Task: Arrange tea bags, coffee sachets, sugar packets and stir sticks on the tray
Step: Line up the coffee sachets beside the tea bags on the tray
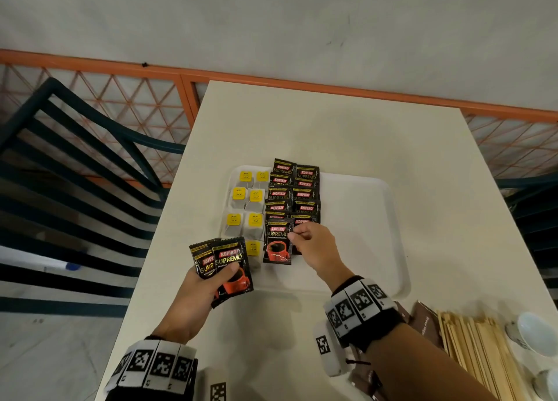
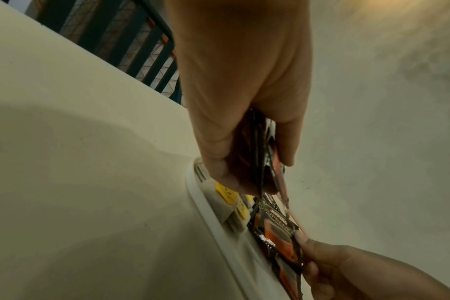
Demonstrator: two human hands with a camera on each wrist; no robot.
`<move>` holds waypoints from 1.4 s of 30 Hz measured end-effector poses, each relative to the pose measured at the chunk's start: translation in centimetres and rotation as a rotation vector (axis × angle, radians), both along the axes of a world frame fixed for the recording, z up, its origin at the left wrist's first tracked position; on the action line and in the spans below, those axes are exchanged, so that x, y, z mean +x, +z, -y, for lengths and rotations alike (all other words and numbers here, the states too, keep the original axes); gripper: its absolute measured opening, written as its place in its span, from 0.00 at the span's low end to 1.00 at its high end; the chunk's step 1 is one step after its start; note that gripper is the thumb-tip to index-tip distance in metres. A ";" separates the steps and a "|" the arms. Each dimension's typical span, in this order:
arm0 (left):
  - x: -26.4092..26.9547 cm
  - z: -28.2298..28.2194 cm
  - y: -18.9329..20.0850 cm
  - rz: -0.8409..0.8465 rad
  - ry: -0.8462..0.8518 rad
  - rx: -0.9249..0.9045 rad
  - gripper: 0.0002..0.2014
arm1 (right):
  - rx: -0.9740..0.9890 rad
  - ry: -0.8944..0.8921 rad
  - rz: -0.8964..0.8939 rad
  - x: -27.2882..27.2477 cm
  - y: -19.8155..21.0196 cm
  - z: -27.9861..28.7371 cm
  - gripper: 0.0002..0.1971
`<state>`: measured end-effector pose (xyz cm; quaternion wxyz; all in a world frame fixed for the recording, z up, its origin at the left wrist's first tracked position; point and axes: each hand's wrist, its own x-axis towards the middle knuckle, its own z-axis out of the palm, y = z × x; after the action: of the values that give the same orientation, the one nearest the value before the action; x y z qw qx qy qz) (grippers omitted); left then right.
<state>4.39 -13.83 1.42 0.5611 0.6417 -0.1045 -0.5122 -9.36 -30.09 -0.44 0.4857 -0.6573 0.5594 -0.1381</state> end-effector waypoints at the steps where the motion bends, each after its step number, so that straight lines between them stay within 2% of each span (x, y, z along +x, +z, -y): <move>1: 0.0 0.0 0.0 -0.004 0.003 -0.001 0.11 | -0.012 0.007 -0.004 0.0 -0.1 0.0 0.11; 7: -0.4 0.3 -0.3 -0.012 -0.015 -0.020 0.12 | -0.107 -0.006 -0.002 0.3 -1.2 -0.6 0.07; 14: -0.9 1.3 0.2 -0.050 -0.051 -0.048 0.15 | -0.212 0.006 -0.031 -0.1 -0.6 -1.4 0.08; 16: -1.3 1.8 0.5 -0.055 -0.073 -0.071 0.16 | -0.161 0.061 0.036 -0.3 0.4 -2.2 0.10; 18: -1.6 2.4 0.6 -0.054 -0.086 -0.088 0.21 | -0.037 0.169 0.137 -0.7 1.3 -3.3 0.11; 21: -2.3 3.2 0.6 -0.056 -0.078 -0.093 0.23 | 0.096 0.261 0.228 -1.3 1.4 -4.5 0.02; 25: -2.9 3.8 0.4 -0.095 -0.086 -0.051 0.13 | 0.120 0.153 0.225 -2.3 0.5 -4.1 0.06; 29: -2.9 3.7 0.2 -0.090 -0.130 -0.021 0.15 | 0.129 0.101 0.172 -3.7 0.3 -2.4 0.11; 33: -2.6 3.6 0.2 -0.043 -0.109 -0.006 0.15 | 0.114 -0.030 0.132 -4.8 -0.1 -0.7 0.04; 37: -2.4 3.1 0.1 -0.016 -0.106 -0.009 0.16 | 0.024 -0.042 -0.058 -4.9 -1.2 0.3 0.12; 42: -2.2 2.7 -0.2 -0.002 -0.111 -0.004 0.17 | -0.031 -0.116 -0.036 -4.6 -1.6 0.5 0.08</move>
<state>2.15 -16.52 1.19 0.5332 0.6336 -0.1402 -0.5428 -13.98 -30.55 -2.01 0.4565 -0.6337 0.6030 -0.1625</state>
